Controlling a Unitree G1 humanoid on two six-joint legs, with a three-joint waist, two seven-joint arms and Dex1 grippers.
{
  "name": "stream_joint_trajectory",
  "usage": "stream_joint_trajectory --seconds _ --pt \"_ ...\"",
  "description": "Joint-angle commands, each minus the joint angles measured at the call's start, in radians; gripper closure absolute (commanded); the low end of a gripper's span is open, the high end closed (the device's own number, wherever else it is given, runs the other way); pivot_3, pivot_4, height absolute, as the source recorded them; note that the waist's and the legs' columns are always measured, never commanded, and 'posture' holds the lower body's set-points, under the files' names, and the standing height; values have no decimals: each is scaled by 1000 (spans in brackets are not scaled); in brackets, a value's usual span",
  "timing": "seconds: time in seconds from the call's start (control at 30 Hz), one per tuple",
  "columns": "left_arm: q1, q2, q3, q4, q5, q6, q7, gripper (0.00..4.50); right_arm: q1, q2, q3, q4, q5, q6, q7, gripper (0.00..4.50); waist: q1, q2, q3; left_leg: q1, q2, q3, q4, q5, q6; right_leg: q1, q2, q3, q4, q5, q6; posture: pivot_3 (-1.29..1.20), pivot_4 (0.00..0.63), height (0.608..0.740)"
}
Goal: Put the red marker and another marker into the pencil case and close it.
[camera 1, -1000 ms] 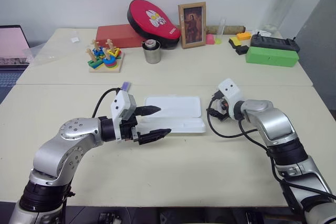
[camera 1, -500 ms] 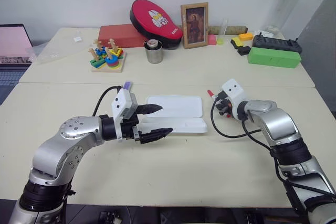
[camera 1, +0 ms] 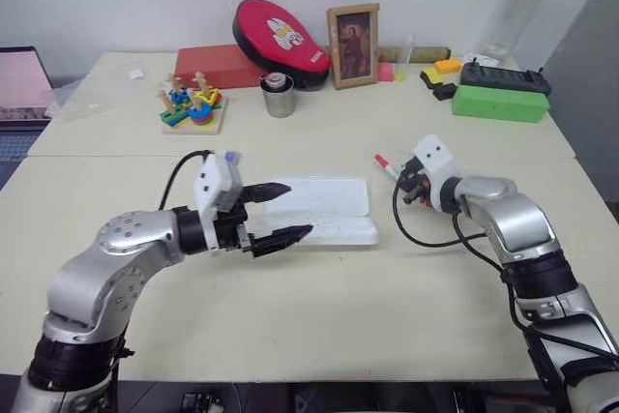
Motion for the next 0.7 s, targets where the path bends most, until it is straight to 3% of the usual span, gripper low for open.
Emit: stream_joint_trajectory --seconds 0.03,0.3,0.47,0.7 --pt "102 27 119 -93 -62 33 27 0 -50 0 -16 -82 70 -70 115 4252 -7 0 0 0 0 0 -1 0 0 0 0 0 0 0 0 0 150 740" --pt "309 43 273 -169 -98 56 63 0 -48 -11 186 -174 87 -113 337 4252 -2 0 0 0 0 0 0 0 0 0 0 0 1 0 0 0 150 740" --pt "380 35 330 -216 -121 59 103 0 -49 -12 303 -141 8 -162 373 4252 -1 0 0 0 0 0 1 0 0 1 0 0 0 0 0 0 150 740" --pt "418 36 346 -251 -149 53 148 0 -57 7 348 -112 -38 -179 389 4252 -1 0 0 0 0 0 1 0 0 0 0 0 0 0 0 0 150 740"
